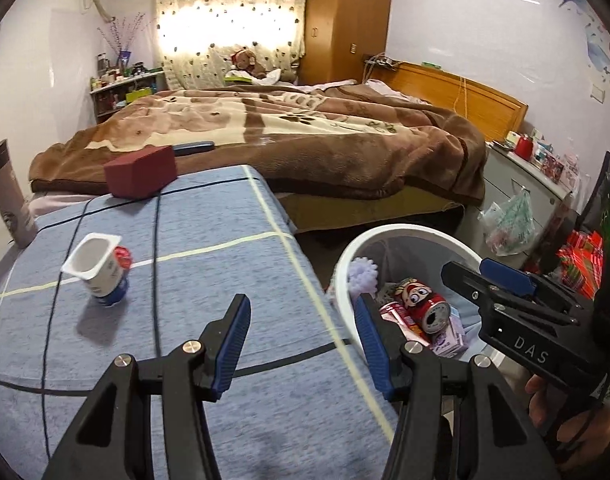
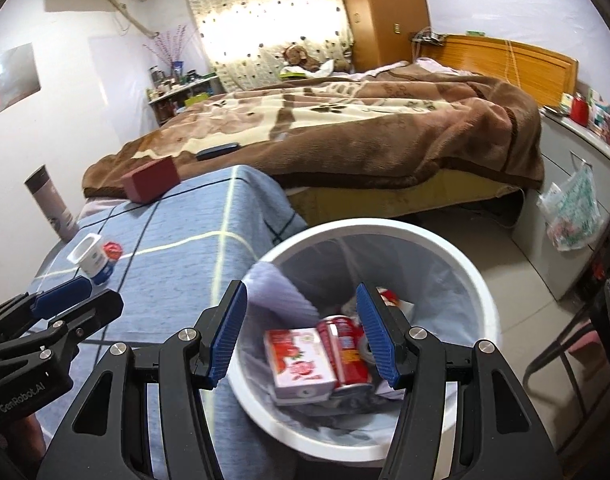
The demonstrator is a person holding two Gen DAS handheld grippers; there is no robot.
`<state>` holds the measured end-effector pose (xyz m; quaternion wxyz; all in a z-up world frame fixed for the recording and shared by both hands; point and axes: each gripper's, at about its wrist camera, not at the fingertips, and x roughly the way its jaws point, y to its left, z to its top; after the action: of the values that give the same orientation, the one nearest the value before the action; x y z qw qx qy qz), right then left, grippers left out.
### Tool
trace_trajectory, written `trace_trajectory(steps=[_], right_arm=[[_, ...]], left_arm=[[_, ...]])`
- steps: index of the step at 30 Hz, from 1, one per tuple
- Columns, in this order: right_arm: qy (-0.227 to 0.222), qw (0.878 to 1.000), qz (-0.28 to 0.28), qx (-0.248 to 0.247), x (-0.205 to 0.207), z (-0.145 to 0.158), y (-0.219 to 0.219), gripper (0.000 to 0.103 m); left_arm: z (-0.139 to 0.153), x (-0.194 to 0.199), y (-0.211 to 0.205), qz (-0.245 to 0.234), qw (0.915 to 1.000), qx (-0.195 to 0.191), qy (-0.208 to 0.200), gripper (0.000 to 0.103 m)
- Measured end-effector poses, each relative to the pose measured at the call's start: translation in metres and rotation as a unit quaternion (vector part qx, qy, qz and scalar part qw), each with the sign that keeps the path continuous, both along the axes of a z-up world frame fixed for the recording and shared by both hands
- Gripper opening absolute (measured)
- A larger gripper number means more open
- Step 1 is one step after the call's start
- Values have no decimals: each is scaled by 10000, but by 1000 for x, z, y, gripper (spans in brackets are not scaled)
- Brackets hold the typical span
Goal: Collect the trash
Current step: 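Move both open tools back to the yogurt cup and jelly cup, then grasp the clear red jelly cup with the right tool while the left tool grasps the white yogurt cup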
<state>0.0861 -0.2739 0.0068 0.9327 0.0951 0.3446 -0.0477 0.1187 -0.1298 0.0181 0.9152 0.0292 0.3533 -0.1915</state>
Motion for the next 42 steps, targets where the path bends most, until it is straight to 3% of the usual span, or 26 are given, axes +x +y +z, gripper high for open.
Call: trace_trajectory(steps=[9,22,25,28,42], right_arm=[[-100,9990,442,-53,10,1,31,59],[55,9946,1033,-84,41,-8,76,59],[119,9933,1144,-108,49,-11,86,59],[171,9921,1234,-158,57,-13,93,59],[385,9867,1535,-376,100,-18,121,58]], left_arm=[[2,-1,39,411,9991,19,-125,57],[-21,26,126,1411,9896,-56,257,59],[-30,36,138,1614,9863,237,246,60],[-36,45,151,1604,9864,82,349,61],[-59,103,155,1401,9880,248,603,64]])
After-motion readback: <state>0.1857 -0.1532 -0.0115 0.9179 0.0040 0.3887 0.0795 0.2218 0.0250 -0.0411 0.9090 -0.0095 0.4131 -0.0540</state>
